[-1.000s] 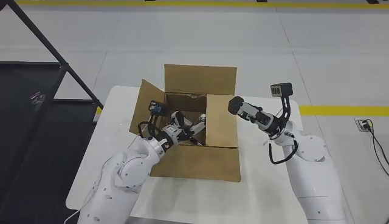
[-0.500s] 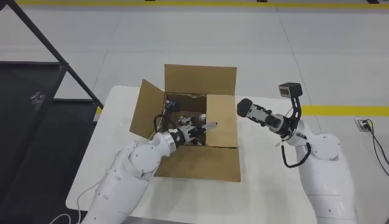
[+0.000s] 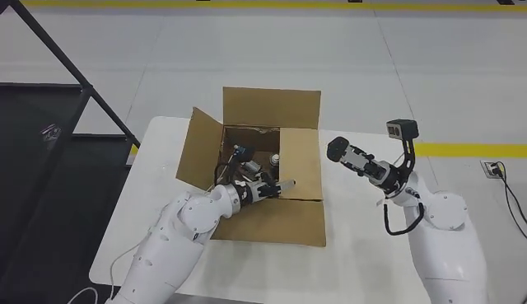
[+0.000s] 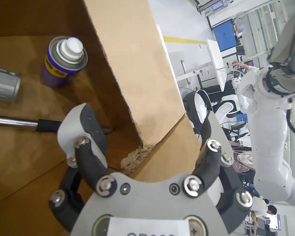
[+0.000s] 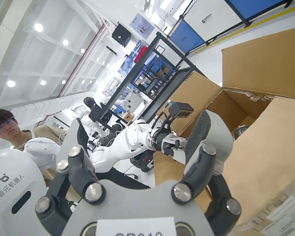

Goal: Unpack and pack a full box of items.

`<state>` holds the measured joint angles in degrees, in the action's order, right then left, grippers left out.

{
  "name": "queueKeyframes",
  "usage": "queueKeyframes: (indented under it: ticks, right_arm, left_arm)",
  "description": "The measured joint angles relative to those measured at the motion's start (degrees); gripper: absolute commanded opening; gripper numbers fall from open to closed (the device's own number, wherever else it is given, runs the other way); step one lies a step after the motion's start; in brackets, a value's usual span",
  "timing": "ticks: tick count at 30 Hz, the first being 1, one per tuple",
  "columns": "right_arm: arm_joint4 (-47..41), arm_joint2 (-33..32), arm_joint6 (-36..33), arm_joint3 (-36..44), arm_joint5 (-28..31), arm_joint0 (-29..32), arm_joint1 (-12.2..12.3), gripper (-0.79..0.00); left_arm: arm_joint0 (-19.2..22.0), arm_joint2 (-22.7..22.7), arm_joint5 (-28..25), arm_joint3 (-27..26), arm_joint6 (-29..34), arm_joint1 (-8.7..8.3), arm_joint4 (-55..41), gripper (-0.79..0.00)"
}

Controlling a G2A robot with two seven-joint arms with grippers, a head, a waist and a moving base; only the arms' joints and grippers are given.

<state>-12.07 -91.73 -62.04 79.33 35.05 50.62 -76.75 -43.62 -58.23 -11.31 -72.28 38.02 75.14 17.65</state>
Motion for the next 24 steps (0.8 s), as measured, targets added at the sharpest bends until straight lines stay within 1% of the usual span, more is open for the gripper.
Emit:
queueKeyframes:
  ticks: [7, 10, 13, 18, 24]
  right_arm:
    - [0.0, -4.0, 3.2, 7.3, -0.2, 6.8, 1.3, 0.0]
    - [0.0, -5.1, 4.1, 9.5, -0.5, 9.2, 1.7, 0.0]
    - [-0.1, -5.6, 4.8, 11.1, -0.7, 11.0, 2.1, 0.0]
    - [-0.1, -5.7, 5.9, 12.4, -0.6, 12.7, 2.6, 0.0]
    - [0.0, -5.5, 7.5, 12.8, 0.0, 13.3, 3.1, 0.0]
  left_arm:
    - [2.9, 1.5, -4.2, 6.4, 2.5, 1.28, -8.9, 0.0]
    - [4.1, 1.6, -6.3, 8.5, 4.1, 1.77, -13.4, 0.0]
    - [5.2, 1.9, -7.5, 10.1, 5.0, 2.09, -15.5, 0.0]
    - [6.0, 2.5, -8.2, 10.3, 4.6, 2.4, -15.5, 0.0]
    - [6.2, 2.3, -8.2, 7.4, 2.5, 2.54, -14.9, 0.0]
